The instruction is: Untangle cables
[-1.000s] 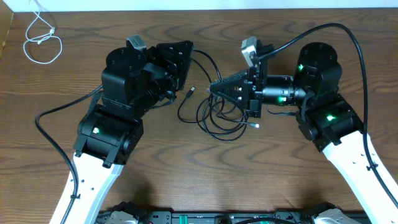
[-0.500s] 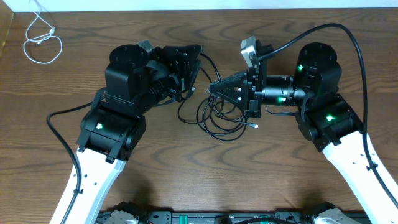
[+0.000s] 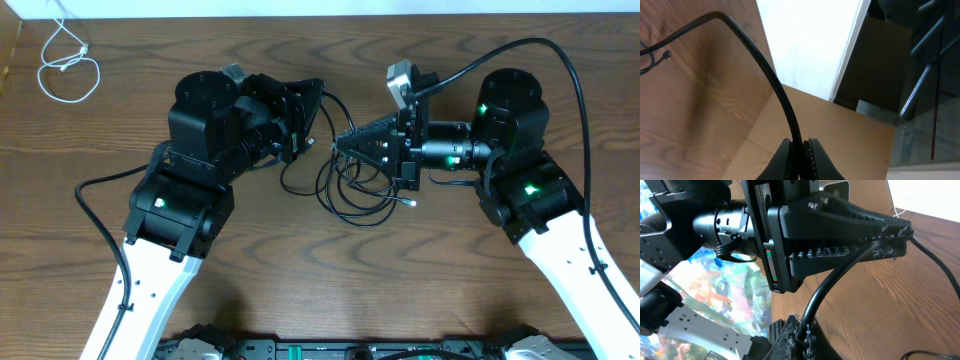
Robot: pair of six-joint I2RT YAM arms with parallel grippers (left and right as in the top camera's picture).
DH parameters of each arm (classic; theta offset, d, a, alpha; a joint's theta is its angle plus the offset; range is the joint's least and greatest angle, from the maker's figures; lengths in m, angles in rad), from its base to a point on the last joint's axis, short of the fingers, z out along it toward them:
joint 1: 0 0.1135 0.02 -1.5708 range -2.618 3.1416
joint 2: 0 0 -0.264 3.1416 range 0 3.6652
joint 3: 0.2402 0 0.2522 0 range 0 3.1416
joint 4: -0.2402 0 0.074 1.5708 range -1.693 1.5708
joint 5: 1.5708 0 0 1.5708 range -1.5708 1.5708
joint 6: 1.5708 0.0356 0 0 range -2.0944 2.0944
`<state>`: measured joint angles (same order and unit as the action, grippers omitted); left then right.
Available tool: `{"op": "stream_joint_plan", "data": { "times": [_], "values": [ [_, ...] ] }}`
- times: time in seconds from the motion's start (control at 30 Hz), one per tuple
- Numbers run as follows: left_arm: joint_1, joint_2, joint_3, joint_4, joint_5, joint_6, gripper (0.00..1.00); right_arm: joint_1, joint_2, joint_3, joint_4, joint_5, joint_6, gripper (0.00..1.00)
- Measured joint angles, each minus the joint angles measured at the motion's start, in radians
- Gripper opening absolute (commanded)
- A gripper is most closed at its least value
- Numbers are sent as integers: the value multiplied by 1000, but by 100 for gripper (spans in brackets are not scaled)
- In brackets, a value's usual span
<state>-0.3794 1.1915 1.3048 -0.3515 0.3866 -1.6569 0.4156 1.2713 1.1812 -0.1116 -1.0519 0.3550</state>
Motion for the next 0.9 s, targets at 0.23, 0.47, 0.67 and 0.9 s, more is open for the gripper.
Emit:
{"op": "stream_joint_plan", "data": {
  "times": [0.23,0.47,0.67,0.9],
  "values": [
    [-1,0,0,12,-42,83,8,0,0,0,-24,4,-2,10],
    [-1,-2,-4,270,-66,327,8,0,-1,0,-130,68,-6,30],
    [-1,-35,-4,332,-111,521,7,0,-3,0,-194,155,-8,58],
    [68,-38,-4,328,-286,752,7,0,-3,0,-284,219,-31,61]
  ]
}}
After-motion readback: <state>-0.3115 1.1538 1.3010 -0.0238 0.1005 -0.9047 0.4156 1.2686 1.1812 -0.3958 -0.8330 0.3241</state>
